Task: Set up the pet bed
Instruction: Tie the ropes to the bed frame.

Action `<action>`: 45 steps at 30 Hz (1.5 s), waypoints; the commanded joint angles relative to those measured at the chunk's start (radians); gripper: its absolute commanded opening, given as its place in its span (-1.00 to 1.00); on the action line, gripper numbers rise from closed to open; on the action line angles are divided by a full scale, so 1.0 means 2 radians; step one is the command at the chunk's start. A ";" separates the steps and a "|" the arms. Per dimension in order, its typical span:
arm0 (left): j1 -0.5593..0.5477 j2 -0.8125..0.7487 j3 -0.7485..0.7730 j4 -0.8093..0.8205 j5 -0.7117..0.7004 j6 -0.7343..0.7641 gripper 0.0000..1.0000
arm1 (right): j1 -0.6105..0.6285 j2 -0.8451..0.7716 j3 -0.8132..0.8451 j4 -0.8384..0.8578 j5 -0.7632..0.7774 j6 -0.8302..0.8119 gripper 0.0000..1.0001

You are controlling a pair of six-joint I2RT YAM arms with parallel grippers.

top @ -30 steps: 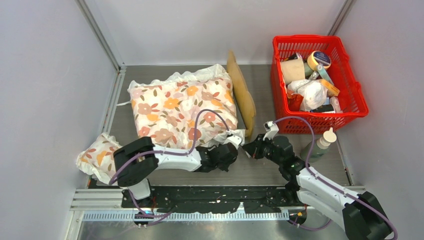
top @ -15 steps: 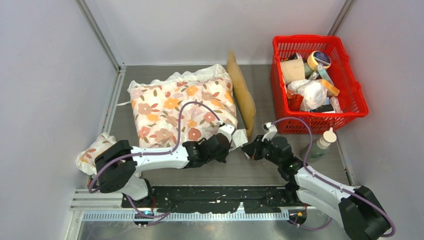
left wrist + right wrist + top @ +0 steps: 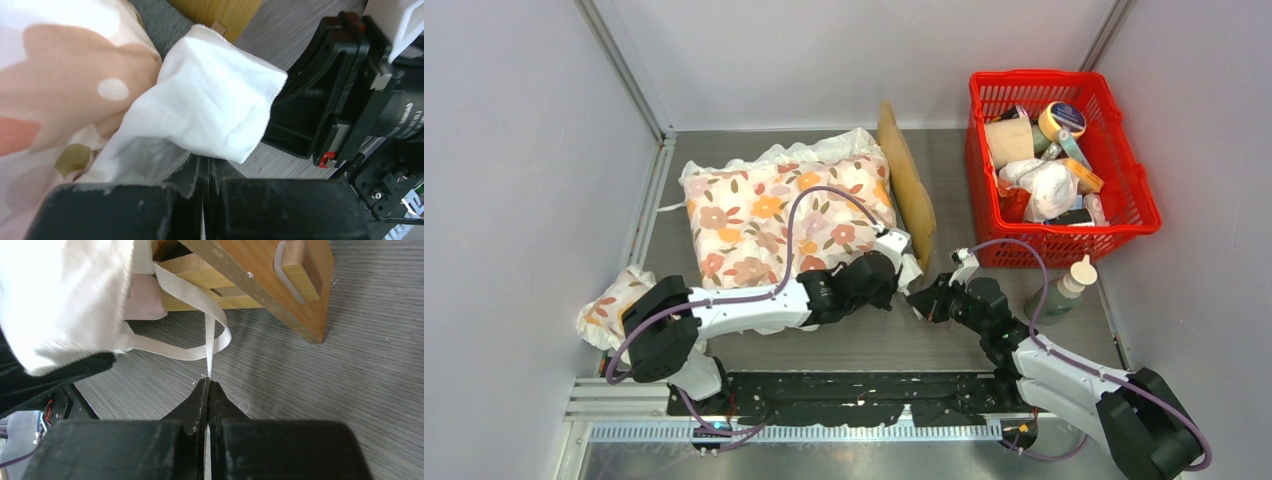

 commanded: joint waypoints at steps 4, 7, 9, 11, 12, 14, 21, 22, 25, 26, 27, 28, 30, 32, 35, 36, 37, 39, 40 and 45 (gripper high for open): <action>0.002 0.013 0.034 -0.026 -0.026 0.028 -1.00 | 0.002 -0.003 -0.003 0.013 0.011 0.004 -0.83; 0.003 0.020 0.033 -0.031 -0.024 0.028 -1.00 | 0.002 -0.002 0.000 0.013 0.020 0.003 -0.84; 0.001 0.027 0.037 -0.035 -0.028 0.037 -1.00 | 0.002 0.001 0.000 0.013 0.022 0.001 -0.85; -0.001 0.035 0.049 -0.048 -0.036 0.049 -1.00 | 0.002 0.007 0.001 0.015 0.021 -0.001 -0.85; -0.001 0.040 0.056 -0.055 -0.037 0.052 -1.00 | 0.002 0.012 0.001 0.016 0.019 -0.001 -0.84; 0.000 0.046 0.067 -0.066 -0.034 0.054 -1.00 | 0.002 0.018 0.001 0.017 0.017 -0.001 -0.76; 0.000 0.047 0.071 -0.073 -0.012 0.049 -1.00 | 0.004 -0.005 0.006 -0.004 0.035 -0.005 -0.60; 0.000 0.048 0.071 -0.078 -0.009 0.046 -1.00 | 0.003 -0.010 0.008 -0.010 0.039 -0.011 -0.55; 0.000 0.048 0.075 -0.090 0.004 0.041 -1.00 | 0.003 -0.046 0.012 -0.052 0.062 -0.019 -0.44; -0.001 0.049 0.078 -0.095 0.007 0.038 -1.00 | 0.003 -0.053 0.014 -0.067 0.066 -0.022 -0.40; -0.001 0.050 0.080 -0.100 0.009 0.034 -1.00 | 0.003 -0.067 0.015 -0.075 0.072 -0.023 -0.39; -0.001 0.050 0.082 -0.105 0.012 0.032 -1.00 | 0.003 -0.073 0.016 -0.086 0.075 -0.026 -0.37; 0.000 0.053 0.084 -0.109 0.017 0.027 -1.00 | 0.005 -0.092 0.013 -0.085 0.077 -0.032 -0.35; 0.002 0.053 0.083 -0.110 0.025 0.020 -1.00 | 0.007 -0.107 0.000 -0.051 0.056 -0.048 -0.30; 0.006 0.050 0.081 -0.107 0.041 0.012 -1.00 | 0.010 -0.118 -0.017 0.013 0.019 -0.089 -0.14; 0.008 0.049 0.082 -0.108 0.047 0.010 -1.00 | 0.012 -0.123 -0.021 0.026 0.014 -0.098 -0.12; 0.010 0.050 0.084 -0.110 0.053 0.007 -1.00 | 0.013 -0.127 -0.022 0.030 0.012 -0.117 -0.07; 0.013 0.052 0.089 -0.117 0.062 0.005 -1.00 | 0.018 -0.144 -0.039 0.046 0.004 -0.148 -0.01; 0.014 0.054 0.091 -0.120 0.065 0.005 -1.00 | 0.020 -0.155 -0.047 0.061 0.002 -0.157 0.01; 0.026 0.053 0.088 -0.122 0.084 -0.008 -1.00 | 0.042 -0.171 -0.081 0.127 -0.016 -0.226 0.05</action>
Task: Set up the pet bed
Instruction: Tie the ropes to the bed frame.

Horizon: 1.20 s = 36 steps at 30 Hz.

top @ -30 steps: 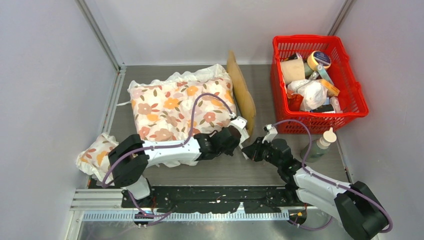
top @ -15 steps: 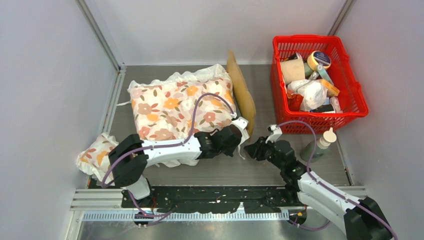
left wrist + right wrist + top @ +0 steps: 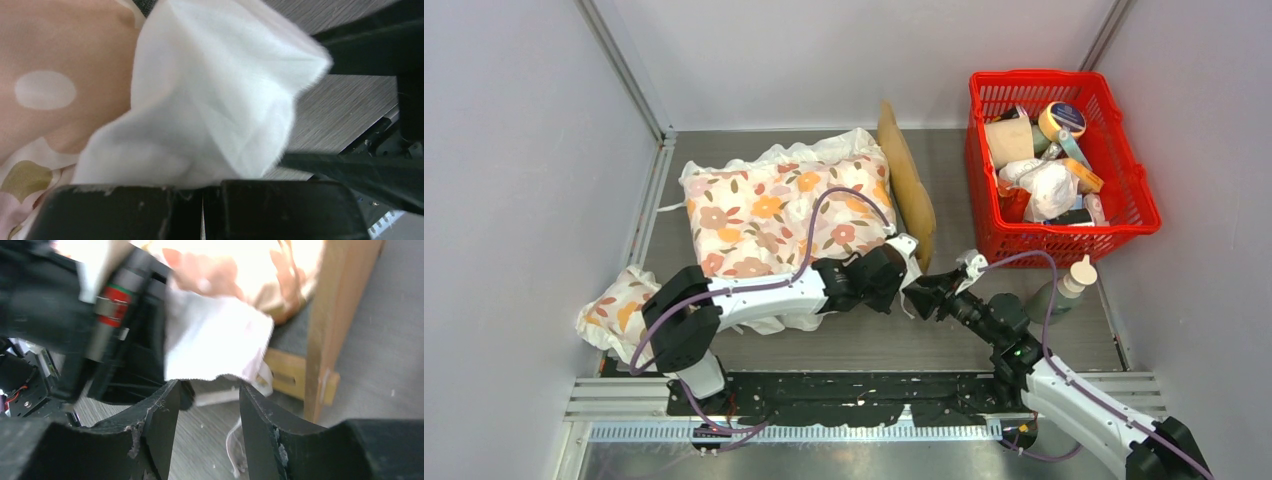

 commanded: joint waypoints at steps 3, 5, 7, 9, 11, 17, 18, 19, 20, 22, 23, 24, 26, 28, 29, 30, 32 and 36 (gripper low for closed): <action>0.015 -0.006 0.009 0.002 0.030 -0.016 -1.00 | 0.037 -0.008 -0.051 0.104 -0.009 -0.109 0.05; 0.018 -0.008 0.009 0.003 0.031 -0.016 -1.00 | 0.054 0.001 -0.035 0.085 -0.004 -0.132 0.05; 0.022 -0.009 0.008 0.007 0.036 -0.017 -1.00 | 0.061 0.005 -0.017 0.062 -0.015 -0.147 0.03; 0.023 -0.009 0.007 0.009 0.038 -0.015 -1.00 | 0.079 -0.004 0.004 0.019 -0.009 -0.157 0.03; 0.025 -0.010 0.003 0.009 0.037 -0.013 -1.00 | 0.085 -0.020 0.009 0.001 0.000 -0.169 0.03; 0.036 -0.024 -0.014 0.023 0.046 -0.013 -1.00 | 0.089 -0.060 0.027 -0.051 -0.006 -0.253 0.01; 0.037 -0.025 -0.015 0.024 0.047 -0.014 -1.00 | 0.089 -0.059 0.025 -0.044 -0.011 -0.275 -0.01; 0.039 -0.026 -0.018 0.030 0.051 -0.016 -1.00 | 0.089 -0.055 0.025 -0.033 -0.021 -0.287 -0.01; 0.044 -0.027 -0.024 0.038 0.062 -0.019 -1.00 | 0.089 -0.052 0.026 -0.026 -0.024 -0.310 -0.02; 0.051 -0.028 -0.029 0.043 0.073 -0.026 -1.00 | 0.098 -0.036 0.046 -0.050 -0.033 -0.383 -0.02; 0.053 -0.029 -0.030 0.042 0.075 -0.026 -1.00 | 0.104 -0.017 0.064 -0.087 -0.014 -0.411 -0.01; 0.053 -0.032 -0.032 0.043 0.076 -0.024 -1.00 | 0.111 -0.003 0.072 -0.095 0.007 -0.442 -0.01; 0.054 -0.039 -0.034 0.044 0.079 -0.022 -1.00 | 0.116 0.038 0.090 -0.103 0.022 -0.473 -0.02; 0.056 -0.044 -0.035 0.044 0.081 -0.022 -1.00 | 0.130 0.068 0.087 -0.091 0.030 -0.492 -0.02; 0.058 -0.046 -0.035 0.044 0.094 -0.023 -1.00 | 0.137 0.076 0.085 -0.078 0.036 -0.499 -0.02; 0.059 -0.046 -0.035 0.044 0.101 -0.023 -1.00 | 0.148 0.083 0.077 -0.059 0.052 -0.509 -0.02; 0.060 -0.044 -0.032 0.043 0.109 -0.024 -1.00 | 0.156 0.096 0.082 -0.070 0.067 -0.526 -0.02; 0.060 -0.042 -0.028 0.043 0.120 -0.024 -1.00 | 0.159 0.121 0.084 -0.055 0.066 -0.543 -0.03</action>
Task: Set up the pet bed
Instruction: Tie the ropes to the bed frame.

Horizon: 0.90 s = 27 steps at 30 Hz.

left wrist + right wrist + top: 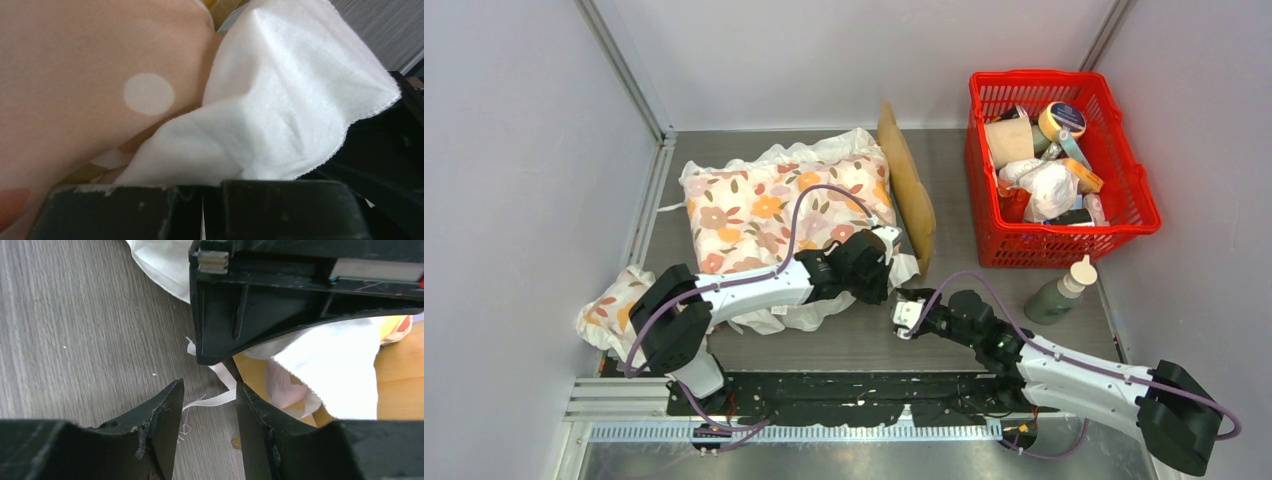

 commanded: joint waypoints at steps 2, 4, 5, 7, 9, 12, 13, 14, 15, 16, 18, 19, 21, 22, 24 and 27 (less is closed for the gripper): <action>0.003 -0.019 0.008 0.017 0.025 -0.007 -1.00 | 0.005 0.031 0.013 0.045 0.022 -0.049 -0.02; 0.003 -0.019 0.008 0.019 0.025 -0.009 -1.00 | 0.006 0.052 0.015 0.056 0.025 -0.055 -0.02; 0.003 -0.018 0.008 0.022 0.026 -0.012 -1.00 | 0.007 0.066 0.020 0.057 0.027 -0.059 -0.02; 0.003 -0.016 0.010 0.022 0.030 -0.014 -1.00 | 0.008 0.084 0.020 0.078 0.037 -0.059 -0.03; 0.003 -0.015 0.011 0.022 0.031 -0.016 -1.00 | 0.008 0.099 0.019 0.111 0.038 -0.056 -0.05; 0.003 -0.017 0.011 0.021 0.025 -0.018 -1.00 | 0.016 0.111 0.017 0.131 0.070 -0.050 -0.19; 0.003 -0.017 0.012 0.020 0.025 -0.017 -1.00 | 0.017 0.111 0.015 0.138 0.077 -0.049 -0.22; 0.003 -0.017 0.014 0.019 0.025 -0.018 -1.00 | 0.017 0.110 0.014 0.139 0.078 -0.046 -0.28; 0.003 -0.016 0.016 0.018 0.026 -0.017 -1.00 | 0.018 0.107 0.014 0.141 0.075 -0.044 -0.31; 0.003 -0.016 0.016 0.018 0.027 -0.018 -1.00 | 0.018 0.105 0.013 0.144 0.072 -0.041 -0.38; 0.003 -0.016 0.016 0.022 0.026 -0.020 -1.00 | 0.020 0.102 0.012 0.149 0.065 -0.037 -0.50; 0.003 -0.016 0.016 0.024 0.026 -0.022 -1.00 | 0.021 0.099 0.014 0.139 0.064 -0.035 -0.55; 0.003 -0.017 0.016 0.027 0.027 -0.022 -1.00 | 0.025 0.092 0.018 0.128 0.047 -0.031 -0.75; 0.003 -0.019 0.017 0.028 0.026 -0.022 -1.00 | 0.027 0.089 0.019 0.125 0.040 -0.027 -0.86; 0.003 -0.020 0.018 0.031 0.024 -0.022 -1.00 | 0.029 0.086 0.027 0.114 0.046 -0.015 -0.89; 0.003 -0.022 0.018 0.033 0.028 -0.020 -1.00 | 0.032 0.078 0.031 0.095 0.051 -0.003 -0.87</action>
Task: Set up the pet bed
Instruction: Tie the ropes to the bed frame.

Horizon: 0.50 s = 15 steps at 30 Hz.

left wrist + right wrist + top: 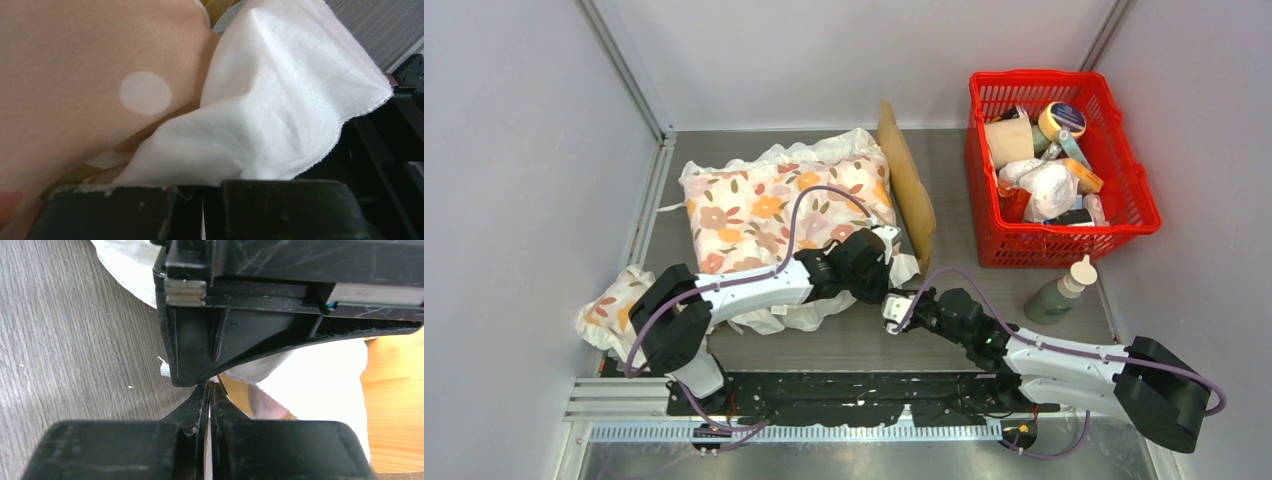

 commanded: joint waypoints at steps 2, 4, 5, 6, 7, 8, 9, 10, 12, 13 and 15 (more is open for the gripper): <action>0.002 -0.025 0.014 0.031 0.005 0.001 -1.00 | 0.008 -0.027 0.024 -0.020 -0.011 0.014 -0.56; 0.002 -0.029 0.009 0.034 0.004 0.001 -1.00 | 0.008 -0.030 0.024 -0.045 -0.004 -0.002 -0.17; 0.002 -0.031 0.007 0.035 0.004 0.000 -1.00 | 0.008 -0.027 0.026 -0.057 -0.004 -0.008 -0.11; 0.002 -0.032 0.006 0.036 0.004 -0.001 -1.00 | 0.008 -0.023 0.030 -0.064 -0.005 -0.017 -0.06; 0.002 -0.032 0.005 0.036 0.004 -0.002 -1.00 | 0.008 -0.014 0.037 -0.074 -0.007 -0.020 -0.05; 0.002 -0.032 0.005 0.036 0.003 -0.003 -1.00 | 0.009 -0.008 0.039 -0.074 -0.007 -0.021 -0.05; 0.003 -0.033 0.005 0.035 0.003 -0.003 -1.00 | 0.009 0.001 0.039 -0.065 -0.005 -0.023 -0.05; 0.003 -0.032 0.006 0.036 0.004 -0.004 -1.00 | 0.010 0.008 0.038 -0.057 0.005 -0.023 -0.05; 0.002 -0.031 0.006 0.035 0.003 -0.004 -1.00 | 0.010 0.015 0.027 -0.006 0.018 -0.021 -0.07; 0.003 -0.031 0.008 0.033 0.003 -0.004 -1.00 | 0.010 0.016 0.026 0.000 0.017 -0.020 -0.08; 0.002 -0.031 0.010 0.030 0.003 -0.004 -1.00 | 0.011 0.015 0.022 0.017 0.011 -0.019 -0.11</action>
